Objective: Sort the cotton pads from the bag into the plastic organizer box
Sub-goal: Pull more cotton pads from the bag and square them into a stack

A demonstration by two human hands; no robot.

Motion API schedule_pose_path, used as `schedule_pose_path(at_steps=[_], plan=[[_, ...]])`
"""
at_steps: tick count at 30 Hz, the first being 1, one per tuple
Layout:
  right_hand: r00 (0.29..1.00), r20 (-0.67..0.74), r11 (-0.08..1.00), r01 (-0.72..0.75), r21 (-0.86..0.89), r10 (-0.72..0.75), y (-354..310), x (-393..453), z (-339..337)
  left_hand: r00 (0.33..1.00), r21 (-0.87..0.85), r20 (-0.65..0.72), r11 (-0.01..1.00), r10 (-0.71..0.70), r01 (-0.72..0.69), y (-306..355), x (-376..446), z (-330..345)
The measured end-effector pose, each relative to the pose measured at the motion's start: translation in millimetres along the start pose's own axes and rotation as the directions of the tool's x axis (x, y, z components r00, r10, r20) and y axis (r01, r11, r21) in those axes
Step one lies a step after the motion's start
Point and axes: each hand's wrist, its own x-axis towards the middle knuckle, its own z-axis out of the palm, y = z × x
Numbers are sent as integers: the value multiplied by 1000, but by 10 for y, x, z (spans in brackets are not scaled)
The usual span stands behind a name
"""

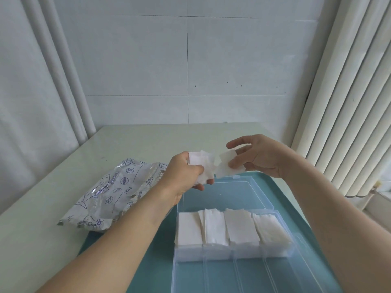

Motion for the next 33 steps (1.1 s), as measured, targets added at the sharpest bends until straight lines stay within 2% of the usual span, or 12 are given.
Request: schedule_pose_path(at_steps=[6, 9, 11, 14, 16, 21, 25, 28, 31, 33], plan=[[998, 23, 992, 62, -112, -60, -114, -134, -110, 1000, 60, -1, 998, 6, -6, -26, 24, -2], [987, 90, 982, 141, -125, -131, -136, -168, -65, 989, 21, 148, 1000, -10, 7, 5, -32, 47], [984, 110, 958, 163, -234, -141, -123, -171, -15, 968, -63, 248, 997, -31, 48, 43, -71, 77], [989, 48, 887, 146, -438, -139, -123, -167, 16, 931, -154, 365, 984, -26, 88, 87, -87, 80], [988, 9, 879, 144, -454, -157, -125, -153, 30, 919, -151, 394, 986, -7, 72, 92, -85, 58], [981, -55, 920, 154, -361, -186, -93, -153, 27, 936, -116, 350, 993, 41, 0, 44, -98, 59], [957, -194, 976, 203, -77, -214, -119, -136, -73, 981, -115, 191, 993, 34, -12, 12, -51, 75], [963, -202, 975, 199, 95, -177, -154, -133, -53, 997, -163, 63, 986, 47, -36, -1, -9, 72], [973, -161, 977, 184, 111, -165, -113, -129, 110, 997, -229, 29, 971, 73, -65, 20, -4, 82], [977, -128, 984, 176, 26, -171, -63, -114, 221, 995, -301, 58, 952, 81, -60, 56, -22, 90]])
